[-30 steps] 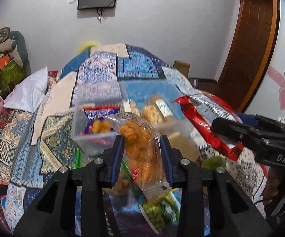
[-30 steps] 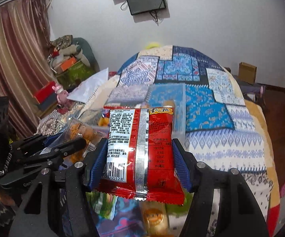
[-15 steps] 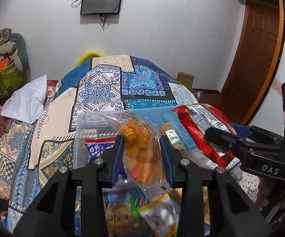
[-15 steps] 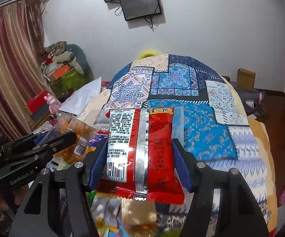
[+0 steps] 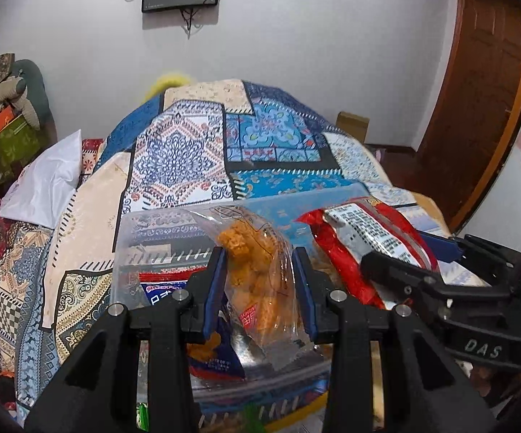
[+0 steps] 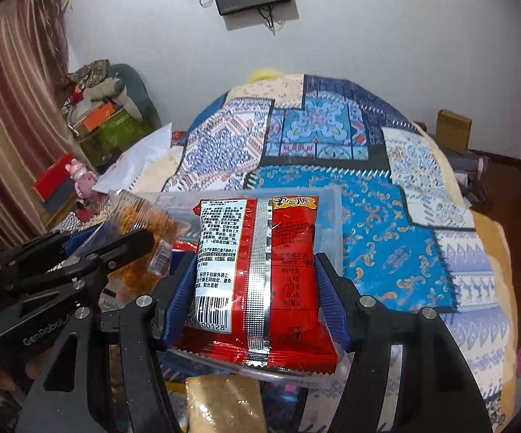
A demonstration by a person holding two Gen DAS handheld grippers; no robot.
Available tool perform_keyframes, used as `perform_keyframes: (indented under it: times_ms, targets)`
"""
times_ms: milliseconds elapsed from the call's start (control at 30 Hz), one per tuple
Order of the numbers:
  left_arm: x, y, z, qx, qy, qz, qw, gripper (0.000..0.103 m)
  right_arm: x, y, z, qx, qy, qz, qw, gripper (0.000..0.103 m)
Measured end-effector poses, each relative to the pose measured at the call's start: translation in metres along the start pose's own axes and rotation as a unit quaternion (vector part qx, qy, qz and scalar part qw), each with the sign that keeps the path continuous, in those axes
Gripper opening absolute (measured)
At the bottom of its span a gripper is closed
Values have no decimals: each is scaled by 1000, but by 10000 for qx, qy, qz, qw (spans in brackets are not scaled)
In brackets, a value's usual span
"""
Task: Organize snacks
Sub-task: 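Drop the orange snack bag into the box with left tool while right tool drops the red bag, then grasp the green-edged snack bag with left tool while right tool grasps the wrapped cake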
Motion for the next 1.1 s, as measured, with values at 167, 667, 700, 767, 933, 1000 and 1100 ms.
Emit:
perform_keyframes:
  times_ms: [167,667,700,767,933,1000,1100]
  targets:
    - [-2,-5,8,87,104,56,9999,37,-4,-8,9,173,-1,-13,9999,60]
    - [13,-12,-45,-54,-102,-183,9998,61,-2,-16,-26,78,-145,-126,9998,61]
    - [14,-14,-51,-80,-97,-186,9997,61,-2,-17,-31,49,-141,-125,9998,61]
    - [19,-20,-63,-92,-61,-187,9998,63,0,-21,-43,-18,-132,-133,9998,62]
    - [32,-39,-82,-13,76,-268,9996,68,8,-33,-63,-76,-142,-228,9996,65]
    - [36,-51,-85,79,137,-276,9995,69,11,-39,-66,-63,-136,-263,9995,66]
    - [42,-69,-85,222,198,-307,9991,74,14,-52,-69,12,-119,-291,9995,67]
Point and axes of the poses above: each gripper's, at about its wrist camera, not at the fingertips, and z roughly the way its jaws point, x to its left, y to its top, the point moved 3 cm from there along z, roughly the way its jaws point, and after that the axes turned 6 degrees about x, right-handed, at the moved point
